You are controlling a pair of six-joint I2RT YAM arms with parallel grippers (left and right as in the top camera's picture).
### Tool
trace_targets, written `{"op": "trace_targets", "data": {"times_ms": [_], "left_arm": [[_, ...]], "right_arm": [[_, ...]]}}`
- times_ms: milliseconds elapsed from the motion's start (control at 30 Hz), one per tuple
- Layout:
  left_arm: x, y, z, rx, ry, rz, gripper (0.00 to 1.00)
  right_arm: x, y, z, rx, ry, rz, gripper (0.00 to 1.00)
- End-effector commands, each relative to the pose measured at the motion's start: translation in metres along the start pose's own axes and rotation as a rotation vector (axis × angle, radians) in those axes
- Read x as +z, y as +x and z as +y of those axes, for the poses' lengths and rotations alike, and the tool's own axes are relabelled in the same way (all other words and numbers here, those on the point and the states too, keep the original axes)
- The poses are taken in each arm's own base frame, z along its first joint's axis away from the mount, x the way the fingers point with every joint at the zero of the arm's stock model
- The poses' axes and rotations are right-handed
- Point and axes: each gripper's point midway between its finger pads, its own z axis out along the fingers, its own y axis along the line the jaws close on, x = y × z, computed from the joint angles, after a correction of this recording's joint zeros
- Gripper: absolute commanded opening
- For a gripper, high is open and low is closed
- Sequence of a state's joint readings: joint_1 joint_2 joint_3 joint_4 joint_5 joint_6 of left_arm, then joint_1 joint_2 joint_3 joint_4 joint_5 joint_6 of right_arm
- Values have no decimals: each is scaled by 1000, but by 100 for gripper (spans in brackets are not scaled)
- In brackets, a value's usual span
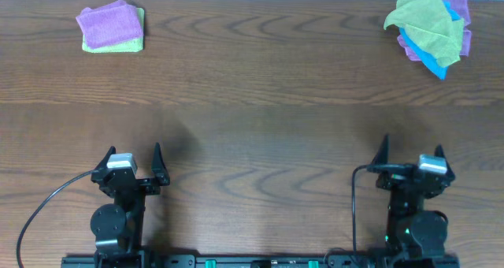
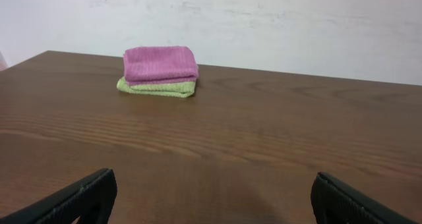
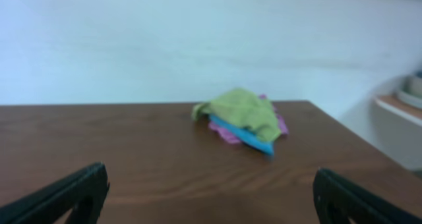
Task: Fold the cloth
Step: 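Reach the right gripper to the crumpled pile and grasp the green cloth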
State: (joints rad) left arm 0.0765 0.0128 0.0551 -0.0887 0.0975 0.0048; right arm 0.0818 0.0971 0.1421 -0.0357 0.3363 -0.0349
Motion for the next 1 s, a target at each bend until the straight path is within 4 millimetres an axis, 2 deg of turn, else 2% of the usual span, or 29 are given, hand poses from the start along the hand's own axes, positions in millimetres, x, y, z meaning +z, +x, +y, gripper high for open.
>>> {"op": "trace_targets", "data": {"times_ms": [0, 233, 400, 600, 667, 767, 867, 967], "left_arm": [[3, 18, 2, 17, -7, 36, 95], [3, 18, 2, 17, -7, 37, 96], [3, 18, 2, 17, -7, 36, 95], [3, 18, 2, 17, -7, 36, 95], [3, 18, 2, 17, -7, 37, 95], [3, 18, 2, 17, -7, 36, 96], [3, 18, 2, 17, -7, 36, 96], [3, 18, 2, 17, -7, 36, 95]], "right_arm": [[11, 10, -15, 6, 93, 47, 99], [63, 5, -12, 3, 64, 90, 99], [128, 3, -22, -4, 67, 216, 99], [204, 10, -41, -34, 101, 297, 99], [234, 16, -46, -52, 84, 319, 99], [288, 30, -68, -39, 103, 370, 99], [329, 40, -84, -31, 117, 402, 99], [358, 52, -90, -12, 81, 459, 99]]}}
